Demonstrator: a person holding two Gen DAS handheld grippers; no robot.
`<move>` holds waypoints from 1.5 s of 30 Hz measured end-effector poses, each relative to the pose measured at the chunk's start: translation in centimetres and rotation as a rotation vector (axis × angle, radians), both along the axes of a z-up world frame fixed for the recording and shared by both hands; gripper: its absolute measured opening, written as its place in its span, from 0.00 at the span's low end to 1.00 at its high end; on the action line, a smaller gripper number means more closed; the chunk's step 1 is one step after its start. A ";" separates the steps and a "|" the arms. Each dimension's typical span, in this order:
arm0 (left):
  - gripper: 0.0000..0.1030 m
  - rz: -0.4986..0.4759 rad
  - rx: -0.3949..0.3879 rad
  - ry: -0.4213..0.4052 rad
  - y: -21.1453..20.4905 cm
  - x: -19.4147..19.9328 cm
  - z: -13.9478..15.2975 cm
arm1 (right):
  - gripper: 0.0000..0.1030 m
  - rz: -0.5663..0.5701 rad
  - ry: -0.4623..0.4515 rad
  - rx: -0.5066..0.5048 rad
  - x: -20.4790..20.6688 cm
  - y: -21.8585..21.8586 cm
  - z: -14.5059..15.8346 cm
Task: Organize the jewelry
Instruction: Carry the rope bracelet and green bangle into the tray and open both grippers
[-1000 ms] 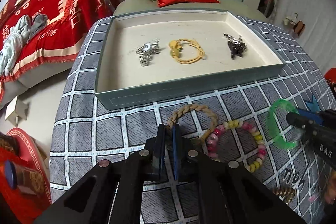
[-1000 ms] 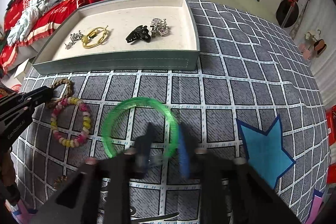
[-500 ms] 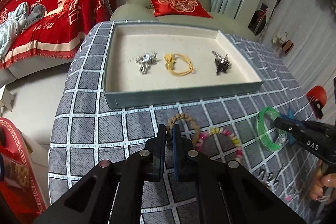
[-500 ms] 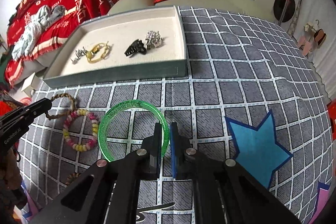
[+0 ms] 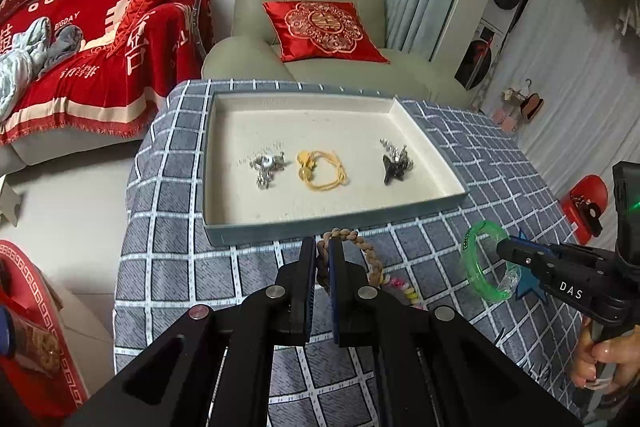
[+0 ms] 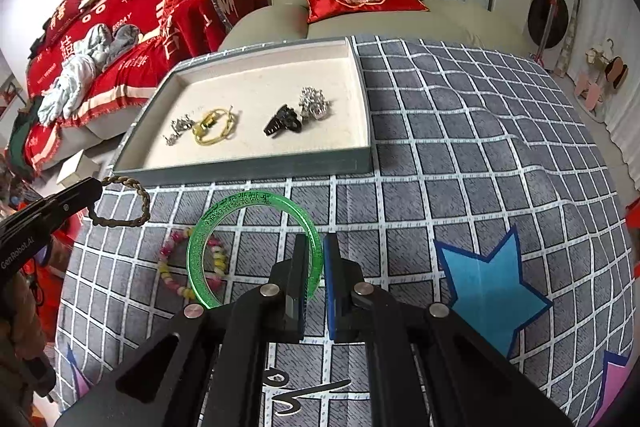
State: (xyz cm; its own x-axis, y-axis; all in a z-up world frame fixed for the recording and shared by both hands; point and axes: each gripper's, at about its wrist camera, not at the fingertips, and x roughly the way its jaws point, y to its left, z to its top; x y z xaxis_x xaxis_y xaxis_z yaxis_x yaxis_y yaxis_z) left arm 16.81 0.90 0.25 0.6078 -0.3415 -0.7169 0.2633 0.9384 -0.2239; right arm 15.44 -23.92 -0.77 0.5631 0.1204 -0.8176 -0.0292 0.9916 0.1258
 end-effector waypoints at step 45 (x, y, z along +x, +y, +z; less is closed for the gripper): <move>0.22 0.172 0.145 0.077 -1.2 17.4 -5.6 | 0.08 -0.048 0.081 0.014 19.9 2.4 -3.9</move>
